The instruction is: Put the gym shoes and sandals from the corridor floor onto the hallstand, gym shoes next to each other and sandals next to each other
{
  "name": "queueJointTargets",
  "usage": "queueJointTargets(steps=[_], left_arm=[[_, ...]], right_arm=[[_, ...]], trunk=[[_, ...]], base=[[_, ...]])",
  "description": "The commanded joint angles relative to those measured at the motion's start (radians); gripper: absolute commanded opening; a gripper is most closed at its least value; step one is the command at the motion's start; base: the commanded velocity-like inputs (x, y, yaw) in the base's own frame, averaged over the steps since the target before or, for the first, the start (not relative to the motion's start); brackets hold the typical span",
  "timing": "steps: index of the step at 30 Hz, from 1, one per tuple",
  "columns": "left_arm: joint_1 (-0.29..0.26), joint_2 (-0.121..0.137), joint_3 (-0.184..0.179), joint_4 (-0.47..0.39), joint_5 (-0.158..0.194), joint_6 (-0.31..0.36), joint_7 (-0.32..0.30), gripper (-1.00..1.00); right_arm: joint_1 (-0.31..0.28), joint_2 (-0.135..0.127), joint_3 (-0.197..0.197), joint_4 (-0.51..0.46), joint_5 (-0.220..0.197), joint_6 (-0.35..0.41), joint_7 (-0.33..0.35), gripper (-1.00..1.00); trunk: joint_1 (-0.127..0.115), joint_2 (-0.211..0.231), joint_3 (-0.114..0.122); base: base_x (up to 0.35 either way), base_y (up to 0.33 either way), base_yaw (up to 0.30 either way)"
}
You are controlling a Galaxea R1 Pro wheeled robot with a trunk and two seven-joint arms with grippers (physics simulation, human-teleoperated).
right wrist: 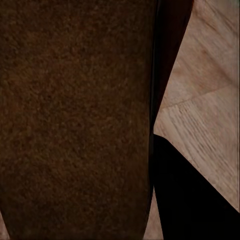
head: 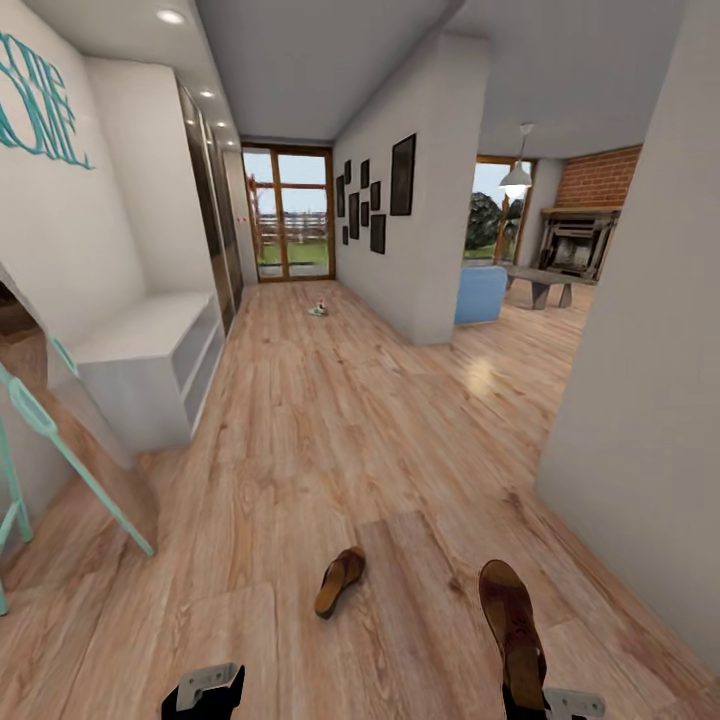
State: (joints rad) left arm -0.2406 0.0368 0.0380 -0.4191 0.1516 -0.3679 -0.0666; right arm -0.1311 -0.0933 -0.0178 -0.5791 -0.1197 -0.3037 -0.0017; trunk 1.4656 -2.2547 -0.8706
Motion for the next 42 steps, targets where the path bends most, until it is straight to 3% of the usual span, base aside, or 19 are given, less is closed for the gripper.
queueJointTargets(steps=[1, 11, 18, 22, 23, 25, 27, 29, 32, 34, 38, 39, 41, 42], left_arm=[[0.000, 0.000, 0.002, 0.000, 0.009, -0.002, -0.007, 1.00], [0.000, 0.000, 0.002, 0.001, 0.009, -0.002, -0.007, 1.00], [0.000, -0.001, 0.002, 0.001, 0.009, -0.002, -0.007, 1.00], [0.000, -0.001, 0.002, 0.001, 0.009, -0.001, -0.007, 1.00], [0.000, -0.002, 0.000, 0.000, 0.008, -0.001, -0.006, 1.00], [0.000, -0.003, -0.002, 0.000, 0.008, -0.001, -0.004, 1.00], [0.000, -0.002, -0.003, 0.000, 0.008, 0.000, -0.003, 1.00], [-0.002, -0.002, -0.003, 0.000, 0.007, 0.000, -0.003, 1.00], [-0.003, -0.002, -0.004, 0.000, 0.007, 0.001, -0.002, 1.00], [-0.009, -0.005, -0.008, -0.001, -0.001, 0.007, -0.005, 1.00], [-0.017, -0.006, -0.043, -0.001, -0.069, 0.019, -0.008, 1.00], [-0.023, -0.012, -0.058, -0.008, -0.118, 0.065, -0.009, 1.00], [-0.034, -0.015, -0.062, -0.014, -0.141, 0.114, -0.011, 1.00], [-0.066, -0.015, -0.066, -0.018, -0.171, 0.209, -0.041, 1.00]], right_arm=[[-0.001, 0.000, 0.003, 0.001, -0.012, -0.003, 0.000, -1.00], [-0.001, 0.000, 0.003, 0.003, -0.011, -0.003, 0.002, -1.00], [-0.001, 0.000, 0.011, -0.011, -0.006, -0.002, 0.006, -1.00], [-0.001, -0.001, 0.030, -0.100, -0.004, 0.003, 0.008, -1.00], [-0.001, -0.002, 0.044, -0.163, -0.003, 0.009, 0.008, -1.00], [-0.001, -0.007, 0.083, -0.303, 0.007, 0.060, 0.010, -1.00], [-0.005, -0.009, 0.123, -0.436, 0.024, 0.197, 0.030, -1.00], [-0.016, -0.009, 0.139, -0.512, 0.035, 0.307, 0.059, -1.00], [-0.040, -0.010, 0.147, -0.576, 0.041, 0.402, 0.102, -1.00], [-0.077, -0.012, 0.150, -0.672, 0.046, 0.498, 0.193, -1.00], [-0.099, -0.017, 0.150, -0.805, 0.048, 0.563, 0.303, -1.00], [-0.103, -0.020, 0.150, -0.830, 0.050, 0.574, 0.325, -1.00], [-0.104, -0.028, 0.150, -0.828, 0.051, 0.576, 0.331, -1.00], [-0.105, -0.049, 0.148, -0.783, 0.048, 0.578, 0.335, -1.00]], trunk=[[0.000, 0.000, -0.001], [0.000, 0.000, -0.001], [0.000, 0.000, -0.001], [0.000, 0.000, -0.001], [0.000, 0.000, -0.001], [0.000, 0.000, -0.001], [0.000, 0.000, -0.001], [0.000, 0.000, -0.001], [0.000, 0.000, -0.001], [0.000, 0.000, -0.001], [0.000, 0.000, -0.001], [0.000, 0.000, -0.001], [0.000, 0.000, -0.001], [0.000, 0.000, -0.001]], base=[[0.267, 0.000, -0.298], [0.316, 0.078, -0.291], [0.293, 0.212, -0.086], [0.253, 0.218, -0.012], [0.200, 0.174, -0.006], [0.129, 0.096, -0.003], [0.054, 0.039, -0.001], [0.028, 0.020, -0.001], [0.014, 0.010, 0.000], [0.006, 0.004, 0.000], [0.002, 0.001, 0.000], [0.000, 0.000, 0.000], [0.000, 0.000, 0.000], [0.000, 0.000, 0.000]])
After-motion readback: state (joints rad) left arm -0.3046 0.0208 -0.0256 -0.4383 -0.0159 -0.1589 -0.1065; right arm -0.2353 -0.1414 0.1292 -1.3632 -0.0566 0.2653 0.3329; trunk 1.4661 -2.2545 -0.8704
